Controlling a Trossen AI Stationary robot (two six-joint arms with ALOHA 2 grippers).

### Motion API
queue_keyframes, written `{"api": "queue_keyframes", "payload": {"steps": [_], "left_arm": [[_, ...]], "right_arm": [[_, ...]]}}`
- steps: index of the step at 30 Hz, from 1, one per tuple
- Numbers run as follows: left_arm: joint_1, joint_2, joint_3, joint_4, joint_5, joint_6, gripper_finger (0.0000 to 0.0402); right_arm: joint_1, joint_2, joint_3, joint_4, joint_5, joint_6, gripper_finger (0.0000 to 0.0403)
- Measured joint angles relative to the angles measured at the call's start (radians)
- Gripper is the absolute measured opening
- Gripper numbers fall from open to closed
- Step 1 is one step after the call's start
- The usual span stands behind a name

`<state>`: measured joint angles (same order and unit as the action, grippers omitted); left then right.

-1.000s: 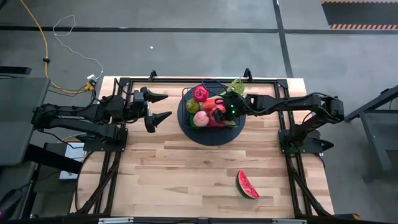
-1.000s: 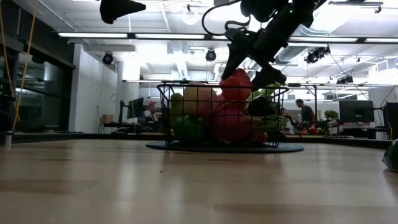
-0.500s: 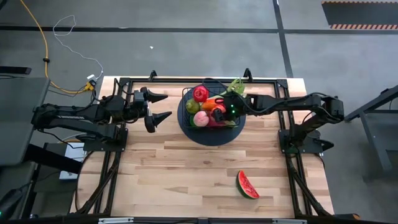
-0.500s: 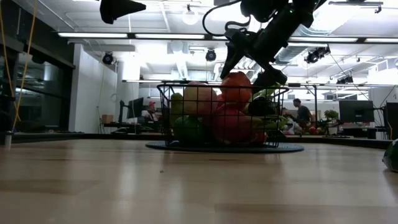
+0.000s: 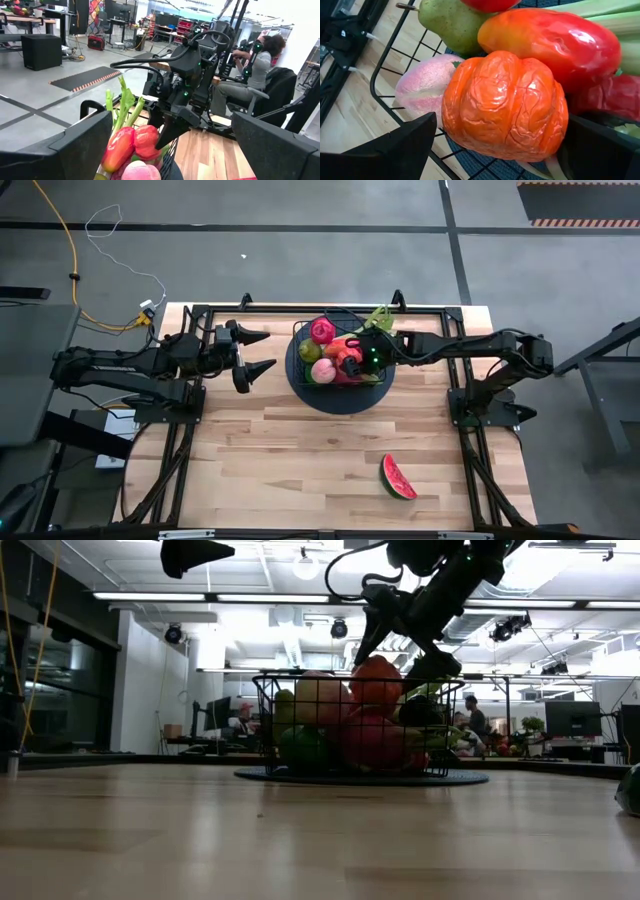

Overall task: Build produce basket
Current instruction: Put the pumpkin into the wire basket

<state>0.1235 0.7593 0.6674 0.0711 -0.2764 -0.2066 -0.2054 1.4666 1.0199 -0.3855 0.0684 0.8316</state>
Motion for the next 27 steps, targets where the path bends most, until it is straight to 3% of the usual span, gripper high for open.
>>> {"api": "queue_keyframes", "payload": {"steps": [6, 13, 27], "left_arm": [[0.0, 0.0, 0.0, 0.0, 0.0, 0.0, 0.0397], [0.0, 0.0, 0.0, 0.0, 0.0, 0.0, 0.0397], [0.0, 0.0, 0.0, 0.0, 0.0, -0.001, 0.0397]], "right_arm": [[0.0, 0.0, 0.0, -0.002, -0.001, -0.014, 0.0399], [0.003, 0.0, 0.0, -0.003, 0.079, -0.013, 0.0399], [0.002, 0.0, 0.058, -0.07, 0.088, -0.084, 0.04]]}}
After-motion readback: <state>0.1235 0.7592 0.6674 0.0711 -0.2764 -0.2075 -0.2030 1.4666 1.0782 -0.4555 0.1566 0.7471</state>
